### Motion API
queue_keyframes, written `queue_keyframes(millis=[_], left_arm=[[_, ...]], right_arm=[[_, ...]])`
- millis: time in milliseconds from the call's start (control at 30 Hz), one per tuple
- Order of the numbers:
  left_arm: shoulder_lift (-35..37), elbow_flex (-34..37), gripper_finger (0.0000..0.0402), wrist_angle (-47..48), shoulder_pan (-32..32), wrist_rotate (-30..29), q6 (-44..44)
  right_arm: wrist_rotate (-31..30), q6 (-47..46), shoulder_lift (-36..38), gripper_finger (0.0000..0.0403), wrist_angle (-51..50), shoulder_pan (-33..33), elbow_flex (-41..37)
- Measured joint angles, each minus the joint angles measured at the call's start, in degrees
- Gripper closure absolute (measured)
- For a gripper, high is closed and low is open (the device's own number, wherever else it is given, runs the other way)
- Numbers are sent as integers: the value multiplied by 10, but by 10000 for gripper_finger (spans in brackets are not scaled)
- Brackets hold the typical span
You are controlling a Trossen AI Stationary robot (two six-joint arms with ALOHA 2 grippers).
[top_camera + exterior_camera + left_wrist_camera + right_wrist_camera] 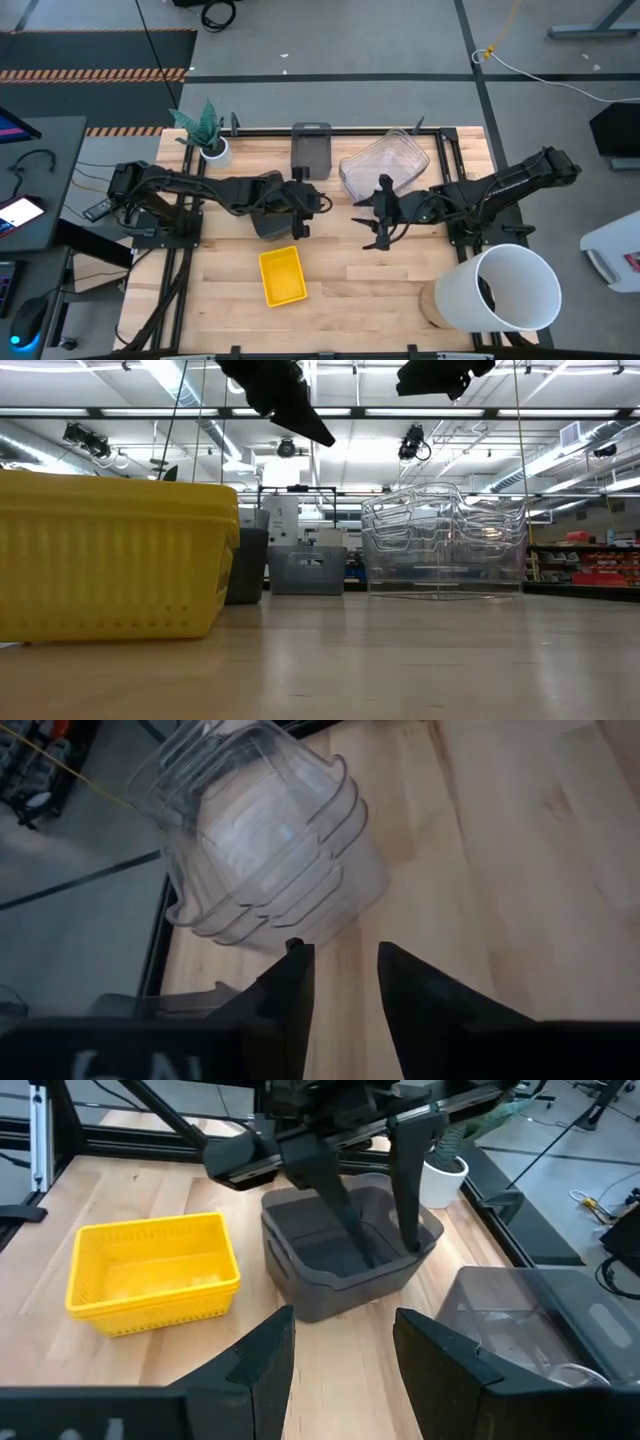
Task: Stack baskets by color
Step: Stack the top black bin on top of the bottom black bins
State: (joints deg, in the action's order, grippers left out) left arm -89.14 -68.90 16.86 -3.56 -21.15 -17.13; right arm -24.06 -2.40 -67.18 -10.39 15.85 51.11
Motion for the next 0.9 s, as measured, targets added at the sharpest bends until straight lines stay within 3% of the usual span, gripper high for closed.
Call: queue_keyframes(millis=[467,600,900], left_arm=[[-10,0,287,-54,117,116,2],[-10,0,287,-46,152,122,36],[-44,0,287,-24,232,224,107]], right_arm=[[-31,-2,0,226,0,13,0],[-31,-1,0,226,0,13,0],[-31,7,0,226,3,13,0]])
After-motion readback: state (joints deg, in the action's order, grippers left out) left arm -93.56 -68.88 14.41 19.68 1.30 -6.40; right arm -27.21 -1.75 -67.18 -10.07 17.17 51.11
